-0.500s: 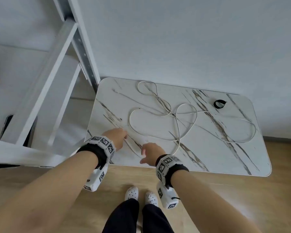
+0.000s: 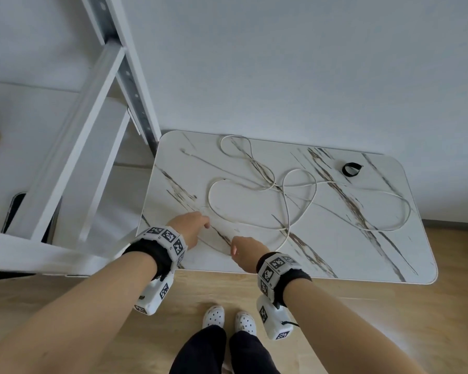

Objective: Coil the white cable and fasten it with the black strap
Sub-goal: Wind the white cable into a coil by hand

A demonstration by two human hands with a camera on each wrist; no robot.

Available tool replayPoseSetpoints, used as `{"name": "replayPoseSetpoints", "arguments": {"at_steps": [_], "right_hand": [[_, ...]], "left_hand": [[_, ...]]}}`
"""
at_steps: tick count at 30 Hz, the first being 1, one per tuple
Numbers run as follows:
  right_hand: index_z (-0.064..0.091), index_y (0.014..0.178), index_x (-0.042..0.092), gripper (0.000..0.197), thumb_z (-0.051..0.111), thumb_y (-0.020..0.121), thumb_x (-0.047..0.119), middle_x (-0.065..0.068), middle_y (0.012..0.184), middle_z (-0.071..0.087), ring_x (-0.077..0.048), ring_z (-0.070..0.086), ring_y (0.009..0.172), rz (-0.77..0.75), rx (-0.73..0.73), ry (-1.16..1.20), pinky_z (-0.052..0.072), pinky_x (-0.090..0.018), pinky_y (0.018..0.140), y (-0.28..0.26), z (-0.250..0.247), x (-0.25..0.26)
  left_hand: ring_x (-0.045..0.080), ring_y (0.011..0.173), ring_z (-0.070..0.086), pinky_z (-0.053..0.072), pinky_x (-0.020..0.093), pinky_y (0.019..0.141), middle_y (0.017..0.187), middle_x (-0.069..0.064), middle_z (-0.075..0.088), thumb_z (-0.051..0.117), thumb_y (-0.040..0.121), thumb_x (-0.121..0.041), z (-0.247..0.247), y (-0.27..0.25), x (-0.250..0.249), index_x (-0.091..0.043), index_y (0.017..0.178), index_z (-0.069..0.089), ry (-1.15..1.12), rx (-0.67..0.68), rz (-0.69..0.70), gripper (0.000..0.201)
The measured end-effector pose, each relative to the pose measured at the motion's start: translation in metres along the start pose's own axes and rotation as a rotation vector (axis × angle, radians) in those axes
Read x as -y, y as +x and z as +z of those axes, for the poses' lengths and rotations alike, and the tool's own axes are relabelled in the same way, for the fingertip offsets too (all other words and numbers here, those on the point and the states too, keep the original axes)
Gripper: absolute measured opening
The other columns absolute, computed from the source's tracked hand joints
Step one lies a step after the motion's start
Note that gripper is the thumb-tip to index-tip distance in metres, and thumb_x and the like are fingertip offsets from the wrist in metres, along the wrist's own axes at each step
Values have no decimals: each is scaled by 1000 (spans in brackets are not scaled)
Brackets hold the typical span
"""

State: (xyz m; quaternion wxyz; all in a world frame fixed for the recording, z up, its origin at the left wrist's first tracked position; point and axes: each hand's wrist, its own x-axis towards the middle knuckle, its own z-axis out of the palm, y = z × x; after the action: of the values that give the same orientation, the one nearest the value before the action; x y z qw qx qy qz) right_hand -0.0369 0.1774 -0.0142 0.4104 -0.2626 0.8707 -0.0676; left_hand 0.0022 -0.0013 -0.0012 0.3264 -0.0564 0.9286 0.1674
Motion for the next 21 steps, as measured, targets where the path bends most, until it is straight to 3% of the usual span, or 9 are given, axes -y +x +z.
{"name": "replayPoseSetpoints", "arguments": {"at_steps": [4,11,16,18,21], "right_hand": [[58,101,9,16,46,91,14,-13,111,64,-31,59,101,-61,-51,136,48,-41,90,-18,-35,-3],[60,99,5,17,46,90,7,-13,101,69,-19,53,84,-171,-117,129,42,-29,76,-49,-95,-9],[58,85,17,12,50,87,8,7,73,59,-18,57,80,-249,-210,186,49,-36,79,-64,-132,-21],[59,87,15,10,51,88,9,8,72,57,-17,57,78,-274,-231,201,50,-38,81,-69,-148,-26],[63,93,11,11,53,89,11,6,74,58,-15,55,74,-306,-271,206,50,-31,73,-72,-170,-33]], "left_hand": [[25,124,47,41,36,102,139,6,46,44,89,2,-11,-9,-15,-17,134,44,29,65,34,49],[20,123,49,36,29,98,135,0,54,46,96,-27,-27,-26,-41,-18,127,51,-98,-79,107,33],[20,104,60,42,28,89,106,-2,64,47,95,-28,-50,-31,-66,-15,113,61,-242,-164,135,26],[21,94,60,44,31,86,88,-7,59,45,96,-31,-59,-32,-73,-16,109,62,-281,-192,121,26],[20,95,63,47,30,86,86,-11,61,46,95,-27,-72,-30,-84,-22,97,62,-370,-191,113,17]]}}
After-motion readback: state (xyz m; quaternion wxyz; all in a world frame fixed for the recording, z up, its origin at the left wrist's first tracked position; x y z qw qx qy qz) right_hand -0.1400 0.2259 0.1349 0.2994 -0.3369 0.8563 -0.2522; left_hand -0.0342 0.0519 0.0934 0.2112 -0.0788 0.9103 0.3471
